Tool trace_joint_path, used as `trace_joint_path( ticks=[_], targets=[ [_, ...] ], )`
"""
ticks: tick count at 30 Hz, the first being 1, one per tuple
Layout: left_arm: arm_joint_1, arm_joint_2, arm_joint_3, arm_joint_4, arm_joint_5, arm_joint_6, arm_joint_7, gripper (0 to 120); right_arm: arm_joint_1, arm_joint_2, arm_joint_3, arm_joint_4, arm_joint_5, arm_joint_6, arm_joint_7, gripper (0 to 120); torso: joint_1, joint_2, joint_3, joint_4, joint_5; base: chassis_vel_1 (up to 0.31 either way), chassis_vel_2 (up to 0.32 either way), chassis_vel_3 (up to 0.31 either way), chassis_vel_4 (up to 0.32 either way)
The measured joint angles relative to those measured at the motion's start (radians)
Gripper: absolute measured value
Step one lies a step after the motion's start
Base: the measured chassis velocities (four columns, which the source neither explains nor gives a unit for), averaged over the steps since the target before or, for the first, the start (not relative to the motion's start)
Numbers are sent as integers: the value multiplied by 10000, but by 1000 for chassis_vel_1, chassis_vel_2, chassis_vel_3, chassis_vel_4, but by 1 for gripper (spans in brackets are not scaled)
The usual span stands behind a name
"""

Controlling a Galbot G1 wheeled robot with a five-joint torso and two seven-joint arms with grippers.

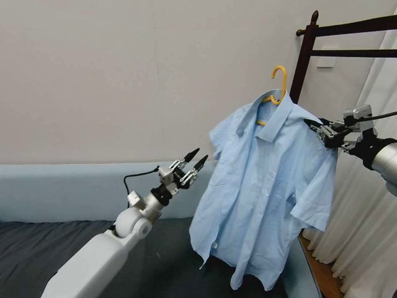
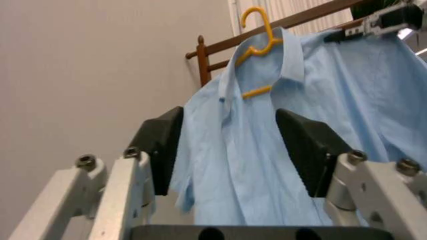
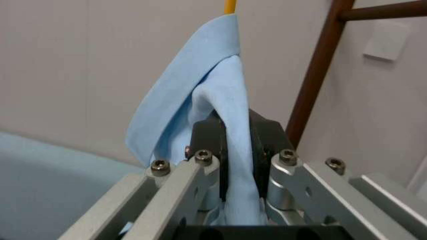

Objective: Pick up the clothes from the sofa and hang them on the clothes hanger.

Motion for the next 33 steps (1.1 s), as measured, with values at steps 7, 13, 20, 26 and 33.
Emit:
trace_joint_path(
  ticks=[7,13,20,26,33],
  targets=[
    [1784,320,-1067,-223,173,-473,134,90,1099,14,-97,-348,-672,-606,1757,8,-1,1,-1,1,-3,0,0,0,0],
    [2024,308,-1227,-471,182,-540,52,100,830,572,-352,-1433,-3112,82,2021,8,-1,0,1,-6,6,0,0,0,0],
    [2019,213,-1177,-479,234,-536,26,100,1311,1345,-1007,-2537,-4473,671,2026,8,0,1,1,-3,3,0,0,0,0],
    [2033,88,-1131,-372,342,-518,11,100,2525,2243,-2304,-3696,-5459,860,1745,8,0,1,1,-3,2,0,0,0,0],
    [2049,91,-1173,-214,362,-540,8,100,4598,3252,-4100,-5393,-6528,1467,1419,8,2,-1,2,0,0,0,0,0,0]
  ],
)
